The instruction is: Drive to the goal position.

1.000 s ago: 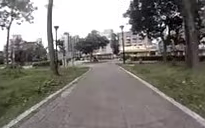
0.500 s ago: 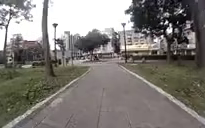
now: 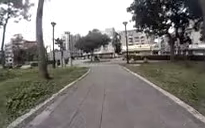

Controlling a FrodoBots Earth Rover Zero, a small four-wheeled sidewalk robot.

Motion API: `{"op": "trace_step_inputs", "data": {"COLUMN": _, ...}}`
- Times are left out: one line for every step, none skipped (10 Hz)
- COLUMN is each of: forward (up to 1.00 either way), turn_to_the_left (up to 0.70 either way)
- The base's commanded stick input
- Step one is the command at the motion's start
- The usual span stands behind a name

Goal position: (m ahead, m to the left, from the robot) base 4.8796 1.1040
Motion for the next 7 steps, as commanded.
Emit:
{"op": "trace_step_inputs", "data": {"forward": 0.85, "turn_to_the_left": 0.0}}
{"op": "trace_step_inputs", "data": {"forward": 0.85, "turn_to_the_left": 0.0}}
{"op": "trace_step_inputs", "data": {"forward": 0.85, "turn_to_the_left": 0.0}}
{"op": "trace_step_inputs", "data": {"forward": 0.85, "turn_to_the_left": 0.0}}
{"op": "trace_step_inputs", "data": {"forward": 0.85, "turn_to_the_left": 0.0}}
{"op": "trace_step_inputs", "data": {"forward": 0.85, "turn_to_the_left": 0.0}}
{"op": "trace_step_inputs", "data": {"forward": 0.85, "turn_to_the_left": 0.0}}
